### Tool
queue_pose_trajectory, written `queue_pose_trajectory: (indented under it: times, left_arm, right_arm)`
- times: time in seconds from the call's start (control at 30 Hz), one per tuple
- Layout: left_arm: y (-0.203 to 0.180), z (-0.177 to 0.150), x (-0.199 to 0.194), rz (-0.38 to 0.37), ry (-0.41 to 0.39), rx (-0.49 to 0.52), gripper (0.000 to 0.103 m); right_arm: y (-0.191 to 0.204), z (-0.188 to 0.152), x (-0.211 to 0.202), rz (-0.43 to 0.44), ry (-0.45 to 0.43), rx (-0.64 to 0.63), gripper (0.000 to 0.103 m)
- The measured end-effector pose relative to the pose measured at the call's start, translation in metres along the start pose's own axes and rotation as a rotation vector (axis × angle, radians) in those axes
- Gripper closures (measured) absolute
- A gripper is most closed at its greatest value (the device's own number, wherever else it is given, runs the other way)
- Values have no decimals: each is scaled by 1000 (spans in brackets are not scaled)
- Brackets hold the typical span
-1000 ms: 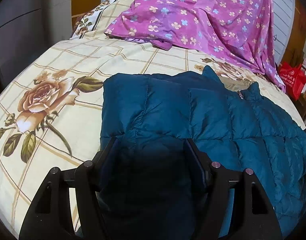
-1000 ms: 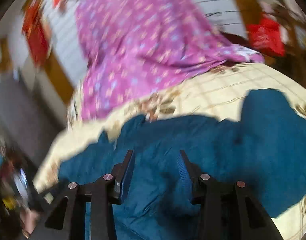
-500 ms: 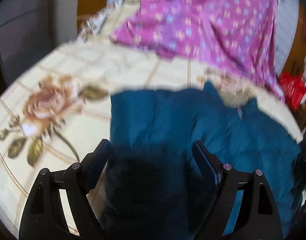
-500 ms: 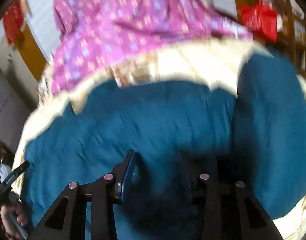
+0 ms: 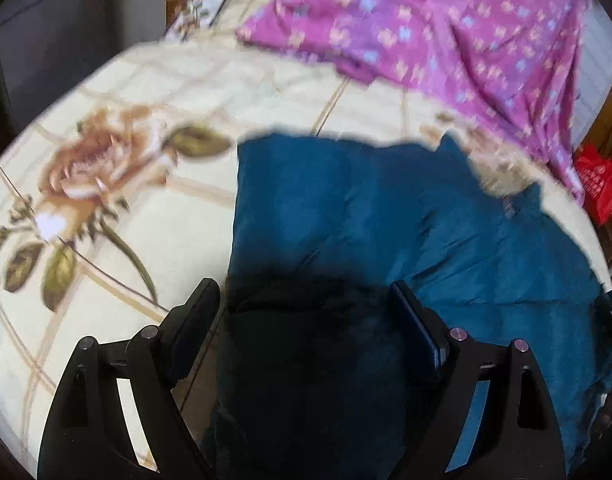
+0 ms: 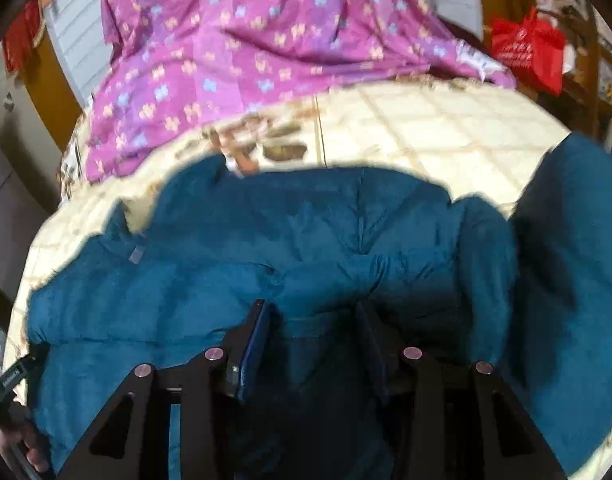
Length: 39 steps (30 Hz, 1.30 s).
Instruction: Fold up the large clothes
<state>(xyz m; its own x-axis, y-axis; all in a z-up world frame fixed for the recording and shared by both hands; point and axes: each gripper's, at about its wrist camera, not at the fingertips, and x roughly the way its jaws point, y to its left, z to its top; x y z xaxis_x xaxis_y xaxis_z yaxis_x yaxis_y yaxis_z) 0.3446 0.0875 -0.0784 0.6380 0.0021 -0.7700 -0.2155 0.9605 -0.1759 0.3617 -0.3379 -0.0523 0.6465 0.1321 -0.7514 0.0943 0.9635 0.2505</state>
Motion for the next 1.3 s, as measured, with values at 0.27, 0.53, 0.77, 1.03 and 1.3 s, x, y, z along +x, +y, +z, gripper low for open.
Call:
queue_pose_trajectory:
  times: [0.27,0.53,0.77,1.03,1.3]
  left_arm:
    - [-54,-27,-6,-54,9,186,17]
    - [-63,-43,16,19,22,281,12]
    - [-64,-46,11,10,8,289,12]
    - [-53,-36,-37,-95,-80,173,12]
    - [-52,-46,-44,-34,-33,181,12]
  right_arm:
    - [92,-43,-26,118,15,-195,58]
    - [90,-62,8,77,111,-215,55]
    - [51,-72,3,-22,140,-165,17]
    - [-13,-61,-79,-36,-36,-142,18]
    - [-207,-62,-166,-283,-150,172,18]
